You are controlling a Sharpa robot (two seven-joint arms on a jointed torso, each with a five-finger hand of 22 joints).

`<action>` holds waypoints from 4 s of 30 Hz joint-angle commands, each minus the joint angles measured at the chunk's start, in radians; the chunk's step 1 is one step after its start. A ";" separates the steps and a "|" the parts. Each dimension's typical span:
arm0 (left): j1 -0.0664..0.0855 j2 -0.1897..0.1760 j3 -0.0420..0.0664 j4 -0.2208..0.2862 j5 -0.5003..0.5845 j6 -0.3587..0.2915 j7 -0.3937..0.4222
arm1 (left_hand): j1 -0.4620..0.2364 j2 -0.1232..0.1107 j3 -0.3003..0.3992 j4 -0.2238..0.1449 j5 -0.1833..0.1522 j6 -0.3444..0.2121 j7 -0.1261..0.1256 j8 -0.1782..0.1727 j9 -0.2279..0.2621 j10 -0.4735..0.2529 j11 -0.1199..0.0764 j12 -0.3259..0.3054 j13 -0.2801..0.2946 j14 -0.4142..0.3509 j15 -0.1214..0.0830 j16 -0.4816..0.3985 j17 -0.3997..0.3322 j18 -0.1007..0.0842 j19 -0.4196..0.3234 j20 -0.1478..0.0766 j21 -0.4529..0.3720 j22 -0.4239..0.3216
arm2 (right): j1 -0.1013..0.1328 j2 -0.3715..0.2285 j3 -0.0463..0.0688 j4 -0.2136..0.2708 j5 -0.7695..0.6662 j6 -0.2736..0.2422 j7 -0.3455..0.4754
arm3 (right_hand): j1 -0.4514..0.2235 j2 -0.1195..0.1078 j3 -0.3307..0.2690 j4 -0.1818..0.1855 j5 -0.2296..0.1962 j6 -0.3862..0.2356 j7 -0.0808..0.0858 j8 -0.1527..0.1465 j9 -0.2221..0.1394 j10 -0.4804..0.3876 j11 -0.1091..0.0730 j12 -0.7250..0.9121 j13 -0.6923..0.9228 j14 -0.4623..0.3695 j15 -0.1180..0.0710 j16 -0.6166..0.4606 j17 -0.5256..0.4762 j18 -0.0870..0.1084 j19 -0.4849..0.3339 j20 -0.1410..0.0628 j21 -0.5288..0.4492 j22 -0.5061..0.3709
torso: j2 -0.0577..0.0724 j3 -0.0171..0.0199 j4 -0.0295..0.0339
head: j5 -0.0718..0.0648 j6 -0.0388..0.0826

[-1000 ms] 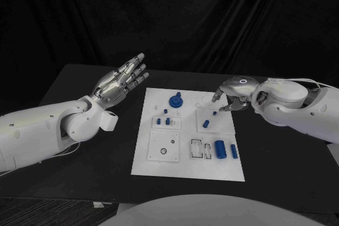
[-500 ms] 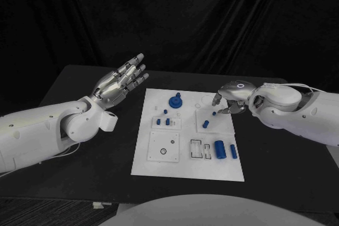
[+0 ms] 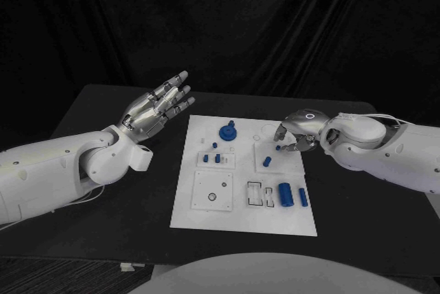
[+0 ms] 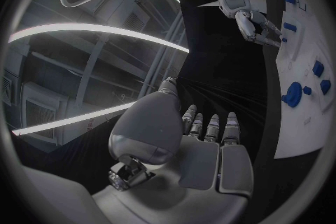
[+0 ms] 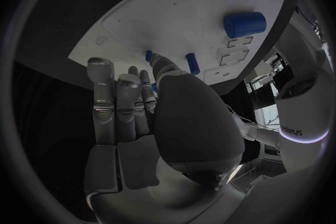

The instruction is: Assemble the parts on the task board

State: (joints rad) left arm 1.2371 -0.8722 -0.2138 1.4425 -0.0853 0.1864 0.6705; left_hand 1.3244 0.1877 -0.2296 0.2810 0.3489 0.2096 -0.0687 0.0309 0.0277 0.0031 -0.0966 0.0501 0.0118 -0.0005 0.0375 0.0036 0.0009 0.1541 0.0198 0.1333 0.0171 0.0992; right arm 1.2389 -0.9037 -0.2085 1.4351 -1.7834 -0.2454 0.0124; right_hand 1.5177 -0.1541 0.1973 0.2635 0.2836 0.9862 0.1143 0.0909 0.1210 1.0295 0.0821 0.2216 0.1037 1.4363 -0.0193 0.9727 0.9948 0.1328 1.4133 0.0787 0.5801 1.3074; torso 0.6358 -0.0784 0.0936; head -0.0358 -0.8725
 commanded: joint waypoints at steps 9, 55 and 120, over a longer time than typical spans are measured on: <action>-0.003 0.004 0.001 -0.002 0.004 0.034 -0.005 | 0.023 0.003 0.002 -0.015 0.019 0.018 0.022 0.000 0.003 0.001 0.015 0.010 0.001 0.000 0.015 -0.004 -0.001 0.019 0.003 0.023 0.003 0.007 | -0.014 0.011 0.001 -0.012 0.005 -0.027 0.018 | 0.018 -0.005 0.040 -0.001 0.040 0.018 0.007 -0.002 -0.004 0.055 -0.004 -0.019 -0.019 -0.001 0.010 0.003 0.000 0.005 0.001 0.010 -0.005 0.079 | -0.001 -0.0003 0.0002 | 0.000 0.000; -0.006 0.008 0.001 -0.010 0.004 0.055 -0.042 | 0.062 0.032 0.010 -0.067 0.095 0.088 0.069 0.020 0.011 0.002 0.054 0.020 0.002 0.000 0.040 -0.004 -0.001 0.023 0.026 0.049 0.011 0.027 | -0.020 -0.014 0.001 0.020 0.051 -0.168 0.022 | 0.058 0.009 0.136 -0.081 0.037 0.147 0.006 0.048 0.038 0.179 -0.022 -0.068 -0.038 0.001 -0.005 0.008 0.000 0.004 0.000 -0.004 0.026 0.083 | -0.001 -0.0007 0.0001 | 0.011 0.000; -0.019 0.018 0.001 -0.024 0.004 0.066 -0.084 | 0.069 0.051 0.018 -0.078 0.109 0.092 0.083 0.023 0.012 0.002 0.069 0.020 0.002 0.000 0.046 -0.004 -0.001 0.021 0.025 0.052 0.009 0.017 | -0.065 0.204 0.001 0.199 -0.064 0.038 0.009 | 0.061 0.007 0.156 -0.107 0.057 0.121 0.014 0.022 0.033 0.186 -0.018 -0.092 -0.036 -0.001 -0.002 0.005 -0.002 0.006 -0.009 -0.004 0.012 0.080 | -0.001 -0.0001 0.0005 | 0.062 0.000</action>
State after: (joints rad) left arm 1.2203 -0.8555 -0.2138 1.4171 -0.0838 0.2360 0.5813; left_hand 1.3912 0.2317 -0.2105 0.2095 0.4533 0.2966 0.0110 0.0475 0.0384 0.0051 -0.0373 0.0649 0.0126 -0.0013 0.0772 0.0036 0.0012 0.1623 0.0438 0.1786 0.0250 0.1170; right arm 1.1768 -0.6976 -0.2079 1.6297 -1.8366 -0.2140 0.0247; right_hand 1.5737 -0.1505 0.3531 0.1624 0.3364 1.1128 0.1306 0.1198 0.1554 1.2066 0.0657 0.1262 0.0663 1.4364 -0.0196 0.9763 0.9938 0.1326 1.4096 0.0751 0.5886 1.3073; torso 0.6350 -0.0785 0.0937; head 0.0277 -0.8725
